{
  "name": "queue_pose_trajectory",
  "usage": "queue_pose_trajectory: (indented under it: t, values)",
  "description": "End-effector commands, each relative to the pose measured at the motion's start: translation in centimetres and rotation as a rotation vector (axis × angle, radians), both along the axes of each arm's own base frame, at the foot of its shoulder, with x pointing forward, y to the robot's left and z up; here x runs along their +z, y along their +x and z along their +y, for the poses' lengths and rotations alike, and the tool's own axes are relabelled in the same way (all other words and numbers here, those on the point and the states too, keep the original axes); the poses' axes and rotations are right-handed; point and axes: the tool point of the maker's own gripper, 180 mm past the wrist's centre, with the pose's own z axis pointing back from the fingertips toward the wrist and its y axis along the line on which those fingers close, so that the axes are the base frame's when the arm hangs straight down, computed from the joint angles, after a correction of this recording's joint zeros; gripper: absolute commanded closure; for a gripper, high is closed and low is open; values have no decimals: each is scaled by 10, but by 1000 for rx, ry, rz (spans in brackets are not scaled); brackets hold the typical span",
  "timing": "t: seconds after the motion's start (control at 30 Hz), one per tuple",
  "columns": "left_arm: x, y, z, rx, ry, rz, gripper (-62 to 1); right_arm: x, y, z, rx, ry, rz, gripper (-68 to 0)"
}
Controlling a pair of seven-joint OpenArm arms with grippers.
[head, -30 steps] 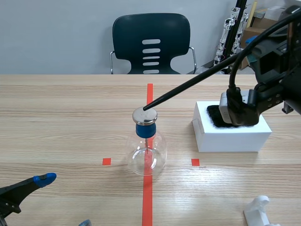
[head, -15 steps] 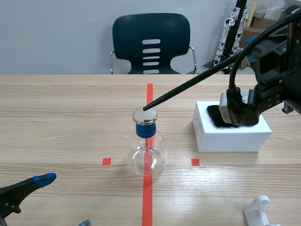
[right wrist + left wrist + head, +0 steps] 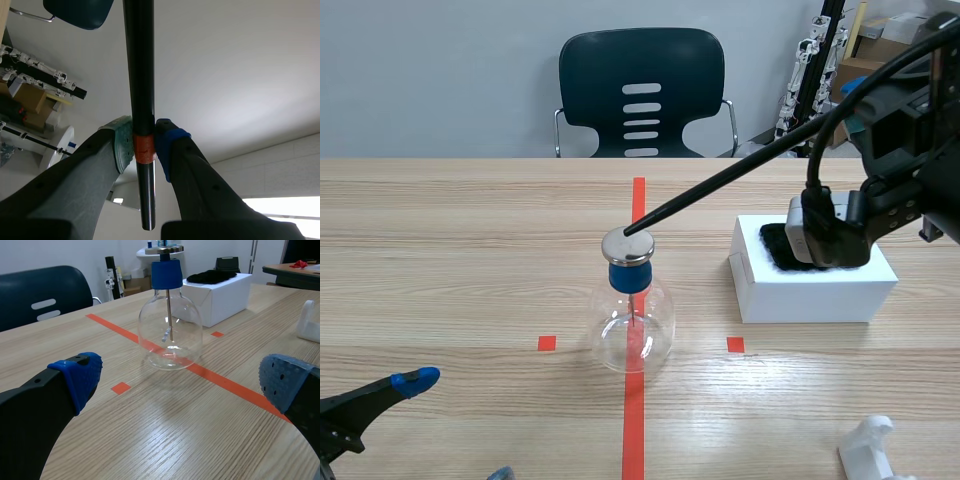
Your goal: Do the electroscope experiment. hold the rod still at the electroscope
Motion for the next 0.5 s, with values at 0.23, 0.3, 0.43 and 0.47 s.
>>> queue_pose_trajectory:
  t: [0.23,0.3,0.43,0.47]
  values:
    - [6,3,-1,5,-21,-21,-623,11,4,0,8,-12,-40,-11]
    - [6,3,-1,5,-21,-21,-623,11,4,0,8,-12,-40,-11]
    - [6,3,-1,5,-21,-21,-623,11,4,0,8,-12,-40,-11]
    - [6,3,-1,5,-21,-21,-623,11,4,0,8,-12,-40,-11]
